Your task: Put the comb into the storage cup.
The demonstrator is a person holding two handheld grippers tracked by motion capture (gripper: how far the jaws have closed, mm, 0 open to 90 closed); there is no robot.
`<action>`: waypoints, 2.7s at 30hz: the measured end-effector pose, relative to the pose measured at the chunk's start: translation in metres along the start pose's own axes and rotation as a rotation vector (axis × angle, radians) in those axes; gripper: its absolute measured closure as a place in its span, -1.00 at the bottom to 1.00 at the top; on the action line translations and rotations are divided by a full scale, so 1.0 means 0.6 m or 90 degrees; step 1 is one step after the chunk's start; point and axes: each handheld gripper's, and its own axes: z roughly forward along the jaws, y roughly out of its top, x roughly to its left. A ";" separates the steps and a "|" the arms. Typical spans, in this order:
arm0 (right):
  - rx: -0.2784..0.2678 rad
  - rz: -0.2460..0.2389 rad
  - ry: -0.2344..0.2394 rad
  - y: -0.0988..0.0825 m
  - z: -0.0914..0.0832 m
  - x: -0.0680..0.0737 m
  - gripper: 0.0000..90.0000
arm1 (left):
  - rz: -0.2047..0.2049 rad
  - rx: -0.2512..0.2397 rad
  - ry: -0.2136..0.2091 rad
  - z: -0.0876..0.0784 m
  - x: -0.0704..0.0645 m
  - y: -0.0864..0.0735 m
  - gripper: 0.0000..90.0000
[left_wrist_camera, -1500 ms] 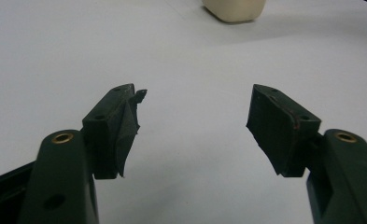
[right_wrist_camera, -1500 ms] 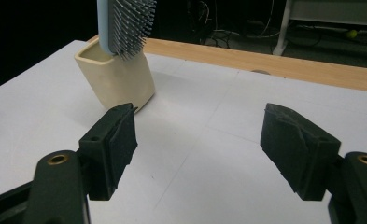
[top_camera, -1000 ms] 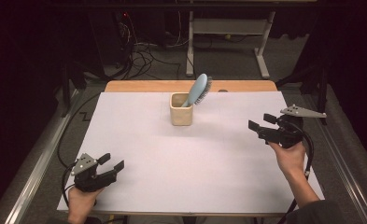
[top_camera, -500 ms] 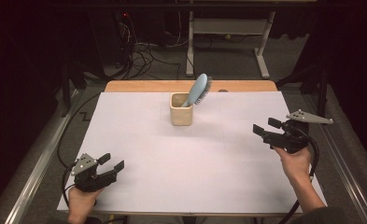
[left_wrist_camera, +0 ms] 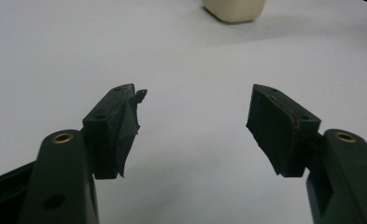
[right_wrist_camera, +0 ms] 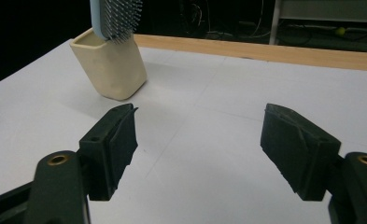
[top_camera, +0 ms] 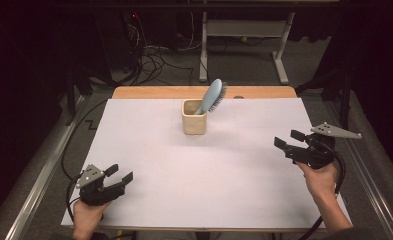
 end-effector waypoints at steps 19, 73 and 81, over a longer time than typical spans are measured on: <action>-0.018 0.024 -0.011 -0.031 -0.022 -0.013 -0.39 | 0.000 0.000 0.000 0.000 0.000 0.000 -0.24; -0.040 0.007 -0.013 -0.101 -0.073 0.011 -0.39 | 0.000 -0.004 0.003 -0.001 0.000 0.000 -0.23; -0.034 0.002 -0.015 -0.109 -0.072 0.016 -0.39 | 0.000 -0.005 0.003 -0.002 0.000 0.000 -0.23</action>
